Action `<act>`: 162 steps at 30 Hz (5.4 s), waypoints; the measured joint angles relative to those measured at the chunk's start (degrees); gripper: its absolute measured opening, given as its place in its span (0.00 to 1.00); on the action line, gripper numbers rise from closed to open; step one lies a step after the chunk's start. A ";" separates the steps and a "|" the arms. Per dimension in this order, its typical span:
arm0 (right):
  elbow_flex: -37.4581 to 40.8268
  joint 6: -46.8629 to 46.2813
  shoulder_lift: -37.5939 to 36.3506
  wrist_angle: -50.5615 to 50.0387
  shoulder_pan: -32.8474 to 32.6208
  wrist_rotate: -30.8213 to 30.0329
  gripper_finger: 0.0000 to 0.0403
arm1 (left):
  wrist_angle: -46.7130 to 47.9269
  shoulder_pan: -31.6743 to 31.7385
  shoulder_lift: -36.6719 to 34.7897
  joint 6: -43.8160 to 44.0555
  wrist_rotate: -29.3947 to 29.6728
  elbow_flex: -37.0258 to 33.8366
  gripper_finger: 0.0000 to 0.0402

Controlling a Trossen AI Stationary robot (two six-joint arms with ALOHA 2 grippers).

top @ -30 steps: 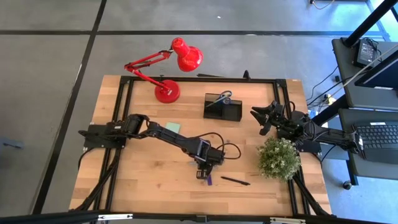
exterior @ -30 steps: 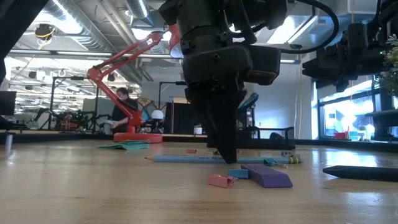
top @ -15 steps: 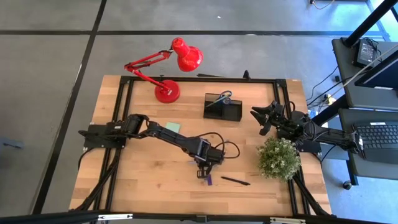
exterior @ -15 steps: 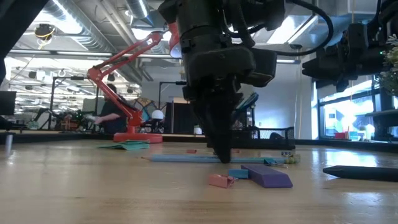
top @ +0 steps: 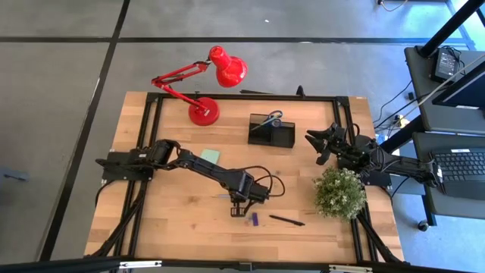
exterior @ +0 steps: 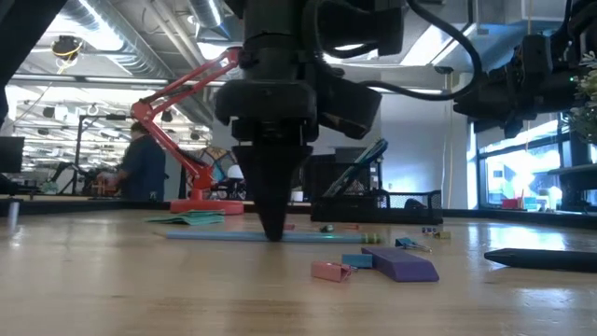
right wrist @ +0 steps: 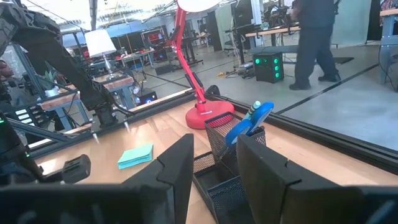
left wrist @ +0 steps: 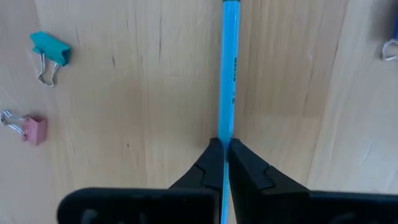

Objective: Pick and place office supplies into organizer
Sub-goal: Put the blue pencil into the black desk organizer

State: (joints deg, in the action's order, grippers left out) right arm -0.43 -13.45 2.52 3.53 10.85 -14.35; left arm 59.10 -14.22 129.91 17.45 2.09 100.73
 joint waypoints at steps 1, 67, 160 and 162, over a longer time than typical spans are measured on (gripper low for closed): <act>0.00 -0.31 0.00 0.00 0.01 0.00 0.31 | 0.06 -0.04 0.00 0.00 -0.01 0.00 0.01; 0.00 -1.32 0.00 0.00 0.01 0.00 0.31 | -14.68 0.12 -15.02 -3.25 -0.02 -17.15 0.32; 0.00 0.26 0.37 0.00 0.01 0.00 0.31 | -8.18 -0.26 -2.54 -1.57 1.86 -4.02 0.20; 0.00 0.26 0.37 0.00 0.00 0.00 0.31 | -8.14 -0.26 -2.54 -1.59 1.86 -4.06 0.19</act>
State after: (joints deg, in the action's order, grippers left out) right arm -0.43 -13.19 2.90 3.53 10.85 -14.35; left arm 50.96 -14.48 127.37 15.86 3.95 96.67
